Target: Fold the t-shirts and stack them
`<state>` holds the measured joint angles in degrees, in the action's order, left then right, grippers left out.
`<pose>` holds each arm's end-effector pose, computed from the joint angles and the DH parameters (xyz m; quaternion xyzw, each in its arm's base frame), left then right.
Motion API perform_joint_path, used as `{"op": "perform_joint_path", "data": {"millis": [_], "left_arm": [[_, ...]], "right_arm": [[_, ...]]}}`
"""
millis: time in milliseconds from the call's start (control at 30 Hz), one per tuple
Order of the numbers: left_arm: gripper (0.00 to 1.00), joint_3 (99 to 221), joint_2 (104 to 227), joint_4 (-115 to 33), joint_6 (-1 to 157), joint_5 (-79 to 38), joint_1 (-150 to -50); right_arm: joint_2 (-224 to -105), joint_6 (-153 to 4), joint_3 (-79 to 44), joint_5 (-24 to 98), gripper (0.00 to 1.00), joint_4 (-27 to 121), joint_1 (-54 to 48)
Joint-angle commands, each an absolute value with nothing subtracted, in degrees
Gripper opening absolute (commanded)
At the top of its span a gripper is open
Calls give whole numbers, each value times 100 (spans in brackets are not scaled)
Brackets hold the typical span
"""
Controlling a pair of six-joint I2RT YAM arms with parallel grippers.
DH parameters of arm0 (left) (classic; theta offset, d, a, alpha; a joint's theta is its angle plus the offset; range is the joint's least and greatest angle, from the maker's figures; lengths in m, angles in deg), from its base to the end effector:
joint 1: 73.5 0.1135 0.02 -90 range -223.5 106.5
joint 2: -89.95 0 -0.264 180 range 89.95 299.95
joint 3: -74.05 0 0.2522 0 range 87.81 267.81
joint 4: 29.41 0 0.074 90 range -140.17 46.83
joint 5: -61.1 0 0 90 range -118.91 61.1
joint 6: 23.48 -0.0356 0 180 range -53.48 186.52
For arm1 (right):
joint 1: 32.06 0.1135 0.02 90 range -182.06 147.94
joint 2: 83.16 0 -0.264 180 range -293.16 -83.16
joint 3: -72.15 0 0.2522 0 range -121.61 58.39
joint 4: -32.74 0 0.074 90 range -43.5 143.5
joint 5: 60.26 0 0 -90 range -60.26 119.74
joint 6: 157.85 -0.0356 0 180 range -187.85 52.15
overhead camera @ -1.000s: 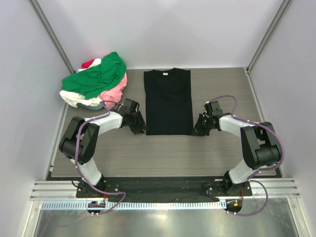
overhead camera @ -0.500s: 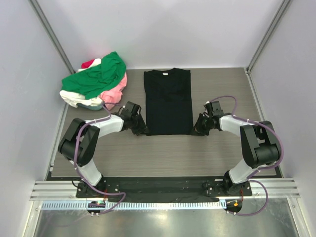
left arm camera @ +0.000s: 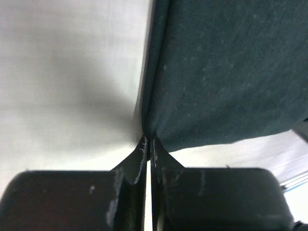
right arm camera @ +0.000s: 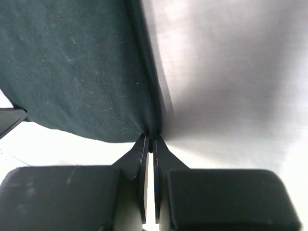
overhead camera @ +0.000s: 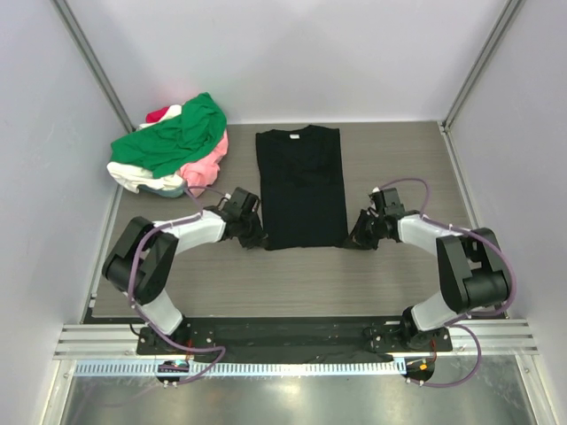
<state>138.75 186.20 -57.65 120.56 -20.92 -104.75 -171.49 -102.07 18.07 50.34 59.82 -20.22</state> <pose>0.2698 -0.1695 0.1496 -0.1725 0.9477 -0.2255 0.1457 0.2639 0.0681 0.1413 0.1416 0.9437 0.2547 0.1564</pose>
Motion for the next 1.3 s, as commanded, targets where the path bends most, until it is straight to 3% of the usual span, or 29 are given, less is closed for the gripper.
{"op": "perform_joint_path", "data": {"millis": [0,400,600,933,1267], "left_arm": [[0,13668,17971,-6408,12154,-2319,-10768],[0,13448,15246,-8543,12812,-3512,-12164],[0,13711,14314,-9572,13270,-3918,-12773],[1,15133,14865,-10417,12586,-5544,-12607],[0,16110,15858,-9670,11364,-4807,-11078]], "right_arm": [[-16465,-10300,2076,4934,1,6688,-2019],[-13153,-11134,1954,4206,1,9377,-1071],[-12386,-11970,1516,3678,1,10064,45],[-13799,-11048,-435,1929,1,10319,222],[-15548,-10258,-2009,1242,1,9977,-32]]}}
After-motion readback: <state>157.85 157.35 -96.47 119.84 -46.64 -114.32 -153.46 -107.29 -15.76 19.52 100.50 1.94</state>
